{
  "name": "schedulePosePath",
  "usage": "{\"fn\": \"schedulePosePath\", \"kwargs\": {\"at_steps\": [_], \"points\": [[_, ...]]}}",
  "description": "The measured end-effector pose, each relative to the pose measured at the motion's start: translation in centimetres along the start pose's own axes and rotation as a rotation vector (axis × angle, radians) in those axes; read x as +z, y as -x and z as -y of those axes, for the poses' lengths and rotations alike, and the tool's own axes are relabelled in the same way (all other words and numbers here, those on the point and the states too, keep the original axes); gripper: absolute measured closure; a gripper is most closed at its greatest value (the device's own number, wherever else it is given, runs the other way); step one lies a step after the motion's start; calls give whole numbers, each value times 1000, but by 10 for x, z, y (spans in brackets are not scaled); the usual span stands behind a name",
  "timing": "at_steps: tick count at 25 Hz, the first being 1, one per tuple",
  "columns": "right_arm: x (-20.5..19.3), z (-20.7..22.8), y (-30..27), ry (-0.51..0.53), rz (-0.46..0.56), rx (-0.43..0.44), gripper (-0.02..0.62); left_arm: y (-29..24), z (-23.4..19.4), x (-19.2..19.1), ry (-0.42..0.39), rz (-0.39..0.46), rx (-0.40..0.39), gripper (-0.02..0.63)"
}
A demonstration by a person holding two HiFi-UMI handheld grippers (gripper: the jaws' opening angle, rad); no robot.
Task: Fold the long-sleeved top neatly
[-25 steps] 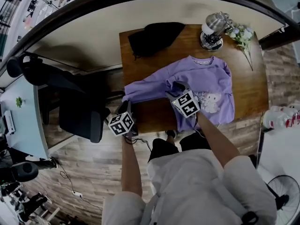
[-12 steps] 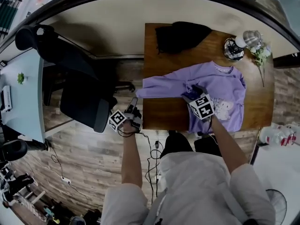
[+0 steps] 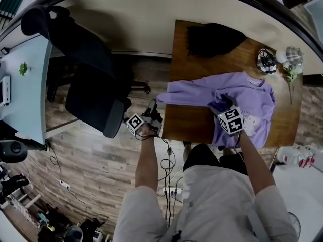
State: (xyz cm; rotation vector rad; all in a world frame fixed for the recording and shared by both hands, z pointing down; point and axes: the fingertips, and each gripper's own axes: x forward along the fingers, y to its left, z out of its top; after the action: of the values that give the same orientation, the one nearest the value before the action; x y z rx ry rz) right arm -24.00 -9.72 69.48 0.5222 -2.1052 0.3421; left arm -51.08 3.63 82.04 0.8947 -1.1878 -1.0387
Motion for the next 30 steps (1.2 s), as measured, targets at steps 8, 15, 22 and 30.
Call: {"fn": "schedulePosePath", "kwargs": {"at_steps": [8,15,22,30], "points": [[1,0,0,5,30,-6,268,-19,1,-23,-960,-321,189,365],[2,0,0,2,36,-23,268,-37,7,-29,-1530,-459,298,375],[1,5,3,-3,52,-25,268,-34,16,-17,-1743,-322,445,561],[30,-5,13,3,127,-37,267,4,132,30,-2012,-8,483,565]]}}
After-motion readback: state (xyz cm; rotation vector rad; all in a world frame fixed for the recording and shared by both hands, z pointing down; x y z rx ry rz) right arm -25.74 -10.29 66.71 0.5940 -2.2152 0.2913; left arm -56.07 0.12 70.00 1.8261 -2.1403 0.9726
